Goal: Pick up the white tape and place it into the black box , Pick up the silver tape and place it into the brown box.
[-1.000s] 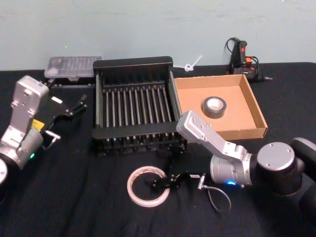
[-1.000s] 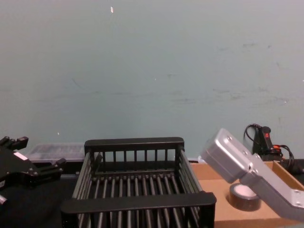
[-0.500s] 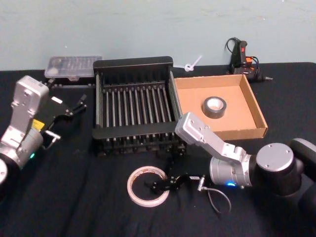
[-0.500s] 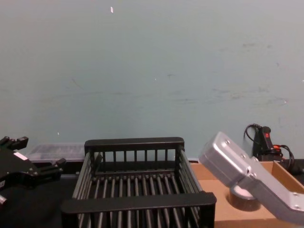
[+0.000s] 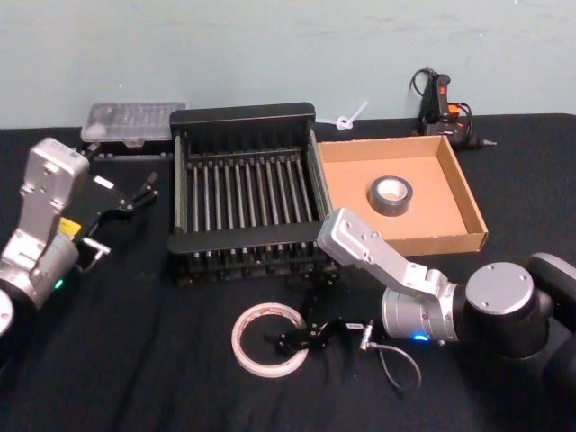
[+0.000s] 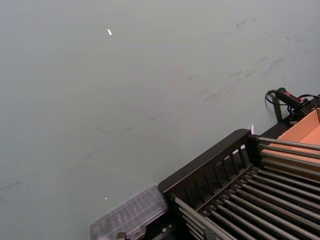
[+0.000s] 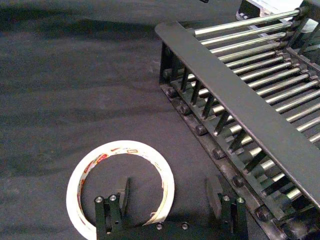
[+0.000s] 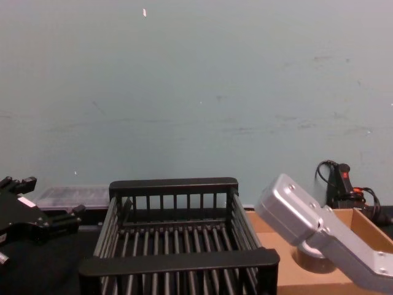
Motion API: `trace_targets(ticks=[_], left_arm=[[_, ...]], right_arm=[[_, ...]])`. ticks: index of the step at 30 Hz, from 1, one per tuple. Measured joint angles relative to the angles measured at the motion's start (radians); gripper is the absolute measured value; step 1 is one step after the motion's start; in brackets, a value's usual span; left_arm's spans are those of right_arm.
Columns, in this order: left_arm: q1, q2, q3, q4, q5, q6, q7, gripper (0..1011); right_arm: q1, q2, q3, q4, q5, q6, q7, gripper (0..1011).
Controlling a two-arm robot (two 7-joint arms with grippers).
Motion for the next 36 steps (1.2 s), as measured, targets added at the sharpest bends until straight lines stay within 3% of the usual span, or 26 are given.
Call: trace_targets(ticks=[4,10,17,29,36], left_arm=[[0.0,0.0,0.0,0.0,0.0,0.0,0.0,1001],[0.0,0.0,0.0,0.0,0.0,0.0,0.0,1001],[0.0,0.0,0.0,0.0,0.0,0.0,0.0,1001],[0.0,0.0,0.0,0.0,0.0,0.0,0.0,1001],[0.0,0.0,0.0,0.0,0.0,0.0,0.0,1001]], right_arm=[[0.0,0.0,0.0,0.0,0.001,0.0,0.0,998],[0.001,0.0,0.001,0.001,0.003,0.0,0.001,882],[0.001,0.0,0.001,0.001,0.004,-0.001,0.001,684],[0.001,0.0,0.001,0.002,0.005,-0.001,0.002,255],[0.001,0.0,0.001,0.002,0.005,-0.001,0.002,104]])
